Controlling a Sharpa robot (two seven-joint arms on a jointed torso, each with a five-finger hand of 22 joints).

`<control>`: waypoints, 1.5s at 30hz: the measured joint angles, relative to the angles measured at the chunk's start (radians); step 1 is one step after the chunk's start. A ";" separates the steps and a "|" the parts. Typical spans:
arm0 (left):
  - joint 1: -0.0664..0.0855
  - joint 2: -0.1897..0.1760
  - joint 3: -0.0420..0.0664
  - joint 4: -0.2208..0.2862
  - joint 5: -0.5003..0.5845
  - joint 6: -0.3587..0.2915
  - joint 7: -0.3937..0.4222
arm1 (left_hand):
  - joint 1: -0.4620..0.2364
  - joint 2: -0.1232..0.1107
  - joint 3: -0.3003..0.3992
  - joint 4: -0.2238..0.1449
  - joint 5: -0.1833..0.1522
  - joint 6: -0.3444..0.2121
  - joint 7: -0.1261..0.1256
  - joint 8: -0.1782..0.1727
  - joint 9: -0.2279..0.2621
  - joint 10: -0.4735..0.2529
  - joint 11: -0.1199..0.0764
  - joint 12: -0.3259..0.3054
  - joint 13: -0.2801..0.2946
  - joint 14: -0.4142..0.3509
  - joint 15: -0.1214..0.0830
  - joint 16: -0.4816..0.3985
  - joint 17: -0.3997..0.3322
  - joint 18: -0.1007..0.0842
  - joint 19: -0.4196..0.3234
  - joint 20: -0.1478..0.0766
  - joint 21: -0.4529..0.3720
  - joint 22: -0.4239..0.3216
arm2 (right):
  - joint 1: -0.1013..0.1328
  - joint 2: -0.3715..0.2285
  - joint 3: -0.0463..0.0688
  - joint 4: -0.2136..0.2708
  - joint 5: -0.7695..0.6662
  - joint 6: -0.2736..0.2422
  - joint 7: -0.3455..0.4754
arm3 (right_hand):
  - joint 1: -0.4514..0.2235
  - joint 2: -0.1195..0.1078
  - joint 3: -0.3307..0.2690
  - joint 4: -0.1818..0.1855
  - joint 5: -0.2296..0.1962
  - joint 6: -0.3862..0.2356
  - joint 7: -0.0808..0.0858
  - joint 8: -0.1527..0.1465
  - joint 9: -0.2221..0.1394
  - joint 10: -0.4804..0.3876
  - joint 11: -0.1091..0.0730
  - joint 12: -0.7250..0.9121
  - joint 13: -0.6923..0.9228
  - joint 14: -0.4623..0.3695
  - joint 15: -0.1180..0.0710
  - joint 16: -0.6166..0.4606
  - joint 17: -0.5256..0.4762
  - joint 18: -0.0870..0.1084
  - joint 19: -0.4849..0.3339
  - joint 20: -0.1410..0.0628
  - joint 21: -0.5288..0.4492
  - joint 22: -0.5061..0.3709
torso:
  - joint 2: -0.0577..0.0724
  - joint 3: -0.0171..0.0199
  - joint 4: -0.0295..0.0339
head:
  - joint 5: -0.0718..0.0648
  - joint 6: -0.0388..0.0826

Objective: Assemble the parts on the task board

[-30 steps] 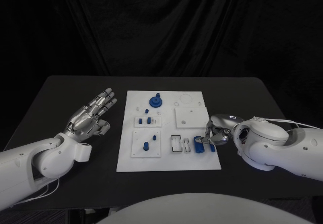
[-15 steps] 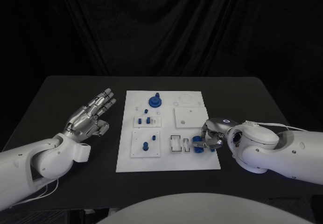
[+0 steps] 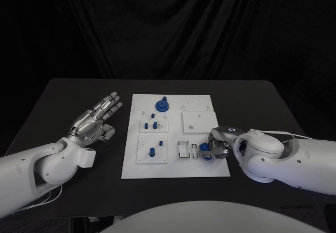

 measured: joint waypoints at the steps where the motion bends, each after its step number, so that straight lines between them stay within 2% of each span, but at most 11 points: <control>1: 0.000 0.000 0.000 0.000 0.000 0.000 0.000 | 0.004 -0.004 0.000 0.000 0.002 0.002 0.002 0.003 0.000 0.000 0.000 0.003 0.000 0.000 0.000 0.000 0.000 0.000 0.000 0.000 0.000 0.000 | -0.001 0.001 0.001 0.000 -0.002 0.001 0.000 | 0.011 0.002 0.007 -0.004 0.021 -0.002 0.002 0.000 0.000 0.000 0.000 0.000 0.000 0.000 0.000 0.000 0.000 0.000 0.002 -0.002 -0.003 0.000 | 0.000 -0.0002 0.0008 | 0.000 0.000; 4: 0.000 -0.001 0.000 0.000 0.000 0.000 -0.001 | 0.004 -0.004 0.000 0.000 0.002 0.002 0.002 0.003 0.000 0.000 0.000 0.003 0.001 0.000 0.000 0.000 0.000 0.000 0.000 0.000 0.000 0.000 | -0.002 0.003 0.001 0.000 -0.005 0.001 0.001 | 0.054 -0.007 0.023 -0.001 0.130 -0.006 0.006 0.005 0.022 -0.003 -0.002 0.000 0.000 -0.004 -0.003 0.000 0.000 0.000 0.003 -0.003 -0.003 0.000 | -0.001 -0.0008 0.0020 | 0.001 0.000; 9: 0.000 -0.002 0.000 0.000 0.000 0.001 -0.002 | 0.004 -0.004 -0.003 -0.003 0.002 0.002 0.002 0.003 0.000 0.000 0.000 0.003 0.001 0.000 0.000 0.000 0.000 0.000 0.000 0.000 0.000 0.000 | -0.006 -0.006 0.000 0.009 -0.005 -0.013 0.008 | 0.080 -0.033 0.030 0.006 0.225 -0.019 0.006 0.028 0.045 0.001 -0.008 0.000 0.000 0.000 -0.007 0.000 0.000 0.000 0.003 -0.010 0.020 0.000 | -0.001 -0.0012 0.0021 | 0.005 0.000; 14: -0.001 -0.005 0.000 0.000 0.000 0.001 -0.003 | 0.004 -0.004 -0.003 -0.003 0.002 0.006 0.006 0.003 0.000 0.000 0.000 0.003 0.001 0.000 0.000 0.000 0.000 0.000 -0.004 0.003 0.000 0.000 | -0.010 -0.037 -0.005 0.038 0.018 -0.041 0.019 | 0.094 -0.040 0.037 0.013 0.281 -0.045 -0.008 0.057 0.081 -0.002 -0.013 0.000 0.000 -0.003 -0.011 0.000 0.000 -0.001 0.003 -0.010 0.033 0.000 | -0.002 -0.0012 0.0021 | 0.004 0.000; 16: -0.001 -0.005 0.000 0.000 0.000 0.001 -0.004 | 0.004 -0.004 -0.003 -0.003 0.002 0.006 0.006 0.003 0.000 0.000 0.000 0.003 0.001 0.000 0.000 0.000 0.000 0.000 -0.004 0.003 0.000 0.000 | -0.010 -0.050 -0.006 0.057 0.046 -0.060 0.025 | 0.095 -0.040 0.038 0.014 0.293 -0.046 -0.010 0.069 0.098 -0.002 -0.013 0.000 0.000 -0.001 -0.013 0.000 0.000 -0.016 0.000 -0.014 0.040 0.000 | -0.002 -0.0012 0.0025 | 0.002 0.000; 18: -0.001 -0.005 0.000 0.000 0.000 0.001 -0.005 | 0.004 -0.004 -0.003 -0.003 0.002 0.006 0.006 0.003 0.000 -0.003 -0.003 0.003 0.001 0.000 0.000 0.000 0.000 0.000 -0.004 0.003 0.000 0.000 | -0.004 -0.057 -0.006 0.071 0.075 -0.079 0.032 | 0.095 -0.040 0.040 0.016 0.297 -0.046 -0.011 0.074 0.107 0.000 -0.015 0.000 0.000 0.000 -0.015 0.000 0.000 -0.016 0.000 -0.014 0.044 0.000 | -0.002 -0.0012 0.0028 | 0.000 0.000; 23: -0.001 -0.003 0.000 0.000 0.000 0.001 -0.007 | 0.004 -0.004 -0.003 -0.003 0.002 0.010 0.010 0.003 0.001 -0.003 -0.003 0.003 0.001 0.000 0.000 0.000 0.000 0.000 0.000 0.007 0.000 0.000 | 0.018 -0.059 -0.002 0.096 0.154 -0.136 0.049 | 0.084 -0.029 0.051 0.026 0.287 -0.046 -0.011 0.080 0.125 -0.001 -0.019 0.000 0.001 0.000 -0.015 0.000 0.000 -0.016 0.003 -0.017 0.049 0.000 | -0.002 -0.0009 0.0026 | -0.002 0.000; 30: -0.001 0.000 0.000 -0.001 0.000 0.001 -0.011 | 0.004 -0.004 -0.003 -0.003 0.002 0.010 0.017 0.003 0.001 -0.003 -0.010 0.003 0.001 0.000 0.000 0.000 0.000 0.000 0.000 0.007 0.000 0.000 | 0.023 -0.020 -0.003 0.086 0.266 -0.173 0.069 | 0.059 -0.005 0.065 0.041 0.235 -0.047 -0.013 0.080 0.133 -0.002 -0.020 0.000 0.001 0.000 -0.015 0.000 0.000 -0.016 0.003 -0.017 0.049 0.000 | -0.002 -0.0018 0.0031 | -0.005 0.000; 35: -0.001 0.000 0.000 -0.001 0.000 0.001 -0.013 | 0.004 -0.004 -0.003 -0.003 0.002 0.010 0.024 0.003 0.001 -0.003 -0.010 0.003 0.001 0.000 0.000 0.000 0.000 0.000 0.000 0.007 0.000 0.000 | 0.021 0.007 -0.004 0.065 0.312 -0.186 0.081 | 0.044 0.011 0.068 0.044 0.179 -0.047 -0.013 0.080 0.143 -0.002 -0.020 0.000 0.001 0.000 -0.015 0.000 0.000 -0.016 0.003 -0.017 0.048 0.000 | -0.002 -0.0028 0.0034 | -0.004 0.000; 40: -0.001 0.000 0.000 -0.002 0.000 0.002 -0.015 | 0.004 -0.004 0.000 -0.005 0.002 0.010 0.024 0.003 0.001 -0.003 -0.010 0.003 0.001 0.004 0.004 0.000 0.000 0.000 -0.004 0.011 0.000 0.000 | 0.015 0.035 -0.004 0.042 0.337 -0.195 0.088 | 0.011 0.043 0.069 0.043 0.093 -0.047 -0.014 0.065 0.149 -0.002 -0.020 0.000 0.000 0.000 -0.015 0.000 0.000 -0.016 0.003 -0.017 0.031 0.000 | -0.001 -0.0029 0.0044 | -0.005 0.000; 45: -0.001 0.000 0.000 -0.003 0.000 0.003 -0.019 | 0.004 -0.004 0.000 -0.005 0.002 0.013 0.028 0.003 0.001 -0.003 -0.010 0.007 0.001 0.004 0.004 0.000 0.000 0.000 0.000 0.014 0.000 0.000 | 0.007 0.057 -0.004 0.022 0.351 -0.201 0.093 | -0.016 0.059 0.054 0.027 0.099 -0.047 -0.014 0.064 0.151 -0.002 -0.020 0.000 0.000 0.000 -0.015 0.000 0.000 -0.016 0.003 -0.017 0.027 0.000 | -0.001 -0.0021 0.0037 | -0.003 0.000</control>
